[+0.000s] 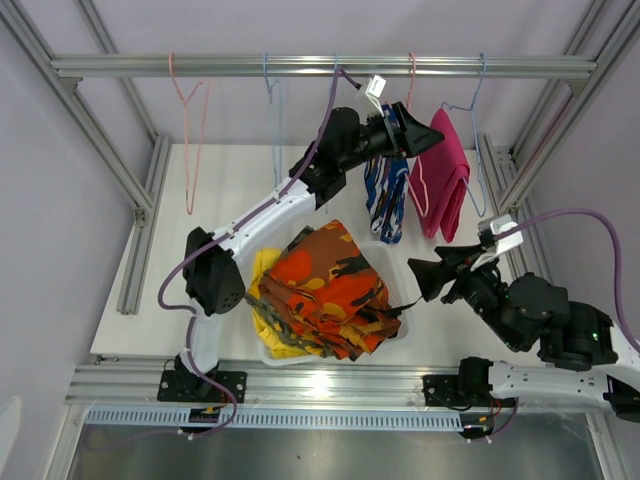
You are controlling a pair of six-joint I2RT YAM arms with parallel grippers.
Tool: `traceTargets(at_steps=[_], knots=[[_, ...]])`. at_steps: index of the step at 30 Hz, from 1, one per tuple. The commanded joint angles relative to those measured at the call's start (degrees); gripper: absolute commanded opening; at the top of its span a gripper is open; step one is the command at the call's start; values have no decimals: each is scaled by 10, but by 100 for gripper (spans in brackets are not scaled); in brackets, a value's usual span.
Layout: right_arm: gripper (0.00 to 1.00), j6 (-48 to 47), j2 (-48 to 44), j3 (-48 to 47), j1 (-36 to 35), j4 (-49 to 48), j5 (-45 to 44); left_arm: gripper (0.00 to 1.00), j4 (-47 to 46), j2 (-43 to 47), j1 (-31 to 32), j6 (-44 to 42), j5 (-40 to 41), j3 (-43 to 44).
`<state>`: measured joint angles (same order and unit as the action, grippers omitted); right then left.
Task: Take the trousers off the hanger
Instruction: Pick up the hanger from the clothesline.
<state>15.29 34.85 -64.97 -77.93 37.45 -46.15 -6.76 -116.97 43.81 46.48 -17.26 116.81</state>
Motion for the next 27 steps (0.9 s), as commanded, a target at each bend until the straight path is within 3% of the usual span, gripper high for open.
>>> traceTargets(at_steps=[1,6,10,18,19,21,27], knots=[[65,-20,21,0,0,-20,2,74,-56,-9,-13,30,-30,29],[64,-22,10,10,0,-28,-3,58,-72,-11,-13,35,-51,26],[62,-17,-7,19,0,-29,-4,36,-83,-9,-12,50,-71,19],[60,-11,3,21,0,-17,-24,13,-102,23,-2,49,-84,-30],[60,-8,8,21,0,-16,-23,6,-100,24,-2,44,-84,-29],[60,-5,17,22,0,-17,-21,1,-96,25,-1,43,-84,-24],[60,-3,21,36,1,-27,-19,0,-89,33,0,16,-78,2]])
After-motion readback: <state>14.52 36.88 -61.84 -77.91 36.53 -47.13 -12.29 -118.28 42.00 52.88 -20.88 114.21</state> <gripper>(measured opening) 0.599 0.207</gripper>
